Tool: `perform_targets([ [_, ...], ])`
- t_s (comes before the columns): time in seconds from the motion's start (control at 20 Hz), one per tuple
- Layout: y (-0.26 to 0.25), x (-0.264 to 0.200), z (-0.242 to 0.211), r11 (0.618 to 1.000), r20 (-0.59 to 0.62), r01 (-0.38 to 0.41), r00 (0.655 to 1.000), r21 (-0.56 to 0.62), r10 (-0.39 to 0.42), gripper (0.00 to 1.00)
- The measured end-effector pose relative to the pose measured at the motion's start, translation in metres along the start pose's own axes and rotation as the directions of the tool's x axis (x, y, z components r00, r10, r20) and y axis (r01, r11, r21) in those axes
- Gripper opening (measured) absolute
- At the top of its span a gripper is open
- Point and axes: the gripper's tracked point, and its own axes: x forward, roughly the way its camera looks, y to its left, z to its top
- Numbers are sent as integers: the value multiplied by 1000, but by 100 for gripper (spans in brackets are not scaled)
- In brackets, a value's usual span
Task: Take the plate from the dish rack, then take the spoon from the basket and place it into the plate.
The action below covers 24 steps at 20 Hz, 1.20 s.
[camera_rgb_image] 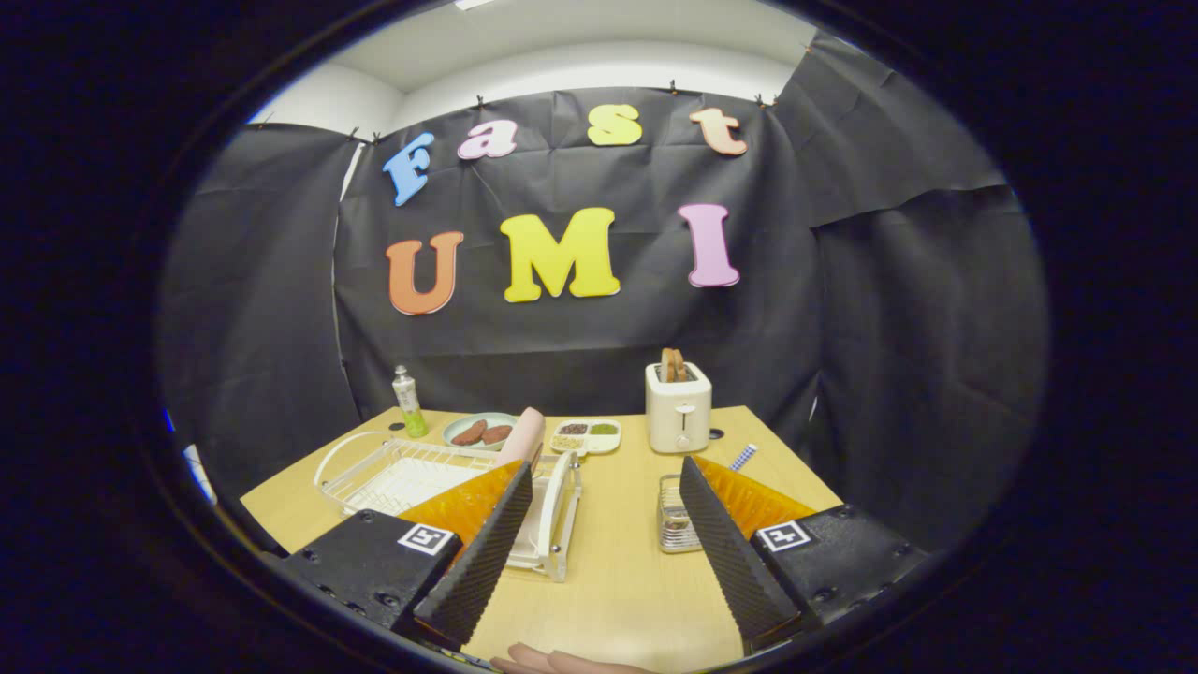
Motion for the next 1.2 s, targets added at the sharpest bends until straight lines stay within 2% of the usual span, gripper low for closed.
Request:
perform_targets([
  [0.25, 39, 56, 26, 994, -166, -103, 981, -27, 97, 100],
  [0.35, 55, 79, 30, 991, -242, -121, 965, -55, 104, 100],
  [0.45, 63, 103, 28, 993, -370, -111, 925, -33, 91, 100],
  [0.55, 75, 117, 22, 993, -502, -117, 857, 31, 116, 100],
  [0.65, 75, 141, 26, 994, -572, -77, 813, 79, 109, 98],
  [0.75, 65, 163, 24, 999, -627, -17, 778, 47, 43, 90],
  [0.8, 65, 169, 19, 999, -664, 1, 748, 32, 20, 85],
  [0.95, 82, 180, 7, 1000, -734, -17, 679, 7, 17, 67],
  [1.1, 100, 177, -9, 998, -805, -34, 593, -53, -22, 49],
  [1.2, 103, 179, -10, 994, -796, 16, 598, -105, -94, 44],
])
